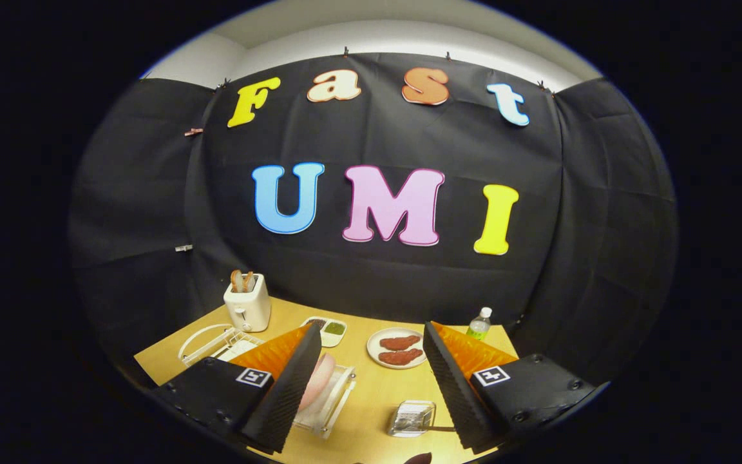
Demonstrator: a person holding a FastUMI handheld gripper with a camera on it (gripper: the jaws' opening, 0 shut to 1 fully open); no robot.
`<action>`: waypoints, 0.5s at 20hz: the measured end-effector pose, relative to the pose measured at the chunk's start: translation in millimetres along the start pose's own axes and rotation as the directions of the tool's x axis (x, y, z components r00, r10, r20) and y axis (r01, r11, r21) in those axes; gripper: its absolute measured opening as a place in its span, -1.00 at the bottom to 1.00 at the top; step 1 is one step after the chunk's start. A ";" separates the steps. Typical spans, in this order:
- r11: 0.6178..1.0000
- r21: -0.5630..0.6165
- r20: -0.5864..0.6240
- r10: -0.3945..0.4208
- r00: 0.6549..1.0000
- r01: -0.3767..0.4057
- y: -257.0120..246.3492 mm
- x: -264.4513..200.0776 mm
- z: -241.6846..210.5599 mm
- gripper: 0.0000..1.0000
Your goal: Take the plate from the dish rack, then take the spoon from the basket and place it into the plate.
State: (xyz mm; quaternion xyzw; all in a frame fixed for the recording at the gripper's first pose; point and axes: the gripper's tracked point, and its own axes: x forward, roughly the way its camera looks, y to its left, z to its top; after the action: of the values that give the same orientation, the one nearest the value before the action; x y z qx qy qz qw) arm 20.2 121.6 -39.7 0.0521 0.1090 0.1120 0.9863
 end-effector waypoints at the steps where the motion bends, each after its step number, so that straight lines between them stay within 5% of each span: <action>1: 1.000 -0.002 -0.033 -0.002 0.999 0.002 6.3 7.6 -8.9 0.95; 10: 0.996 -0.030 -0.355 -0.088 0.931 0.083 60.4 68.9 -106.0 0.86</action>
State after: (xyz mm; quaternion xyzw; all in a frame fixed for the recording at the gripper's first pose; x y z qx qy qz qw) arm 49.0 204.4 -148.9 0.0188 0.2873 0.0773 0.9545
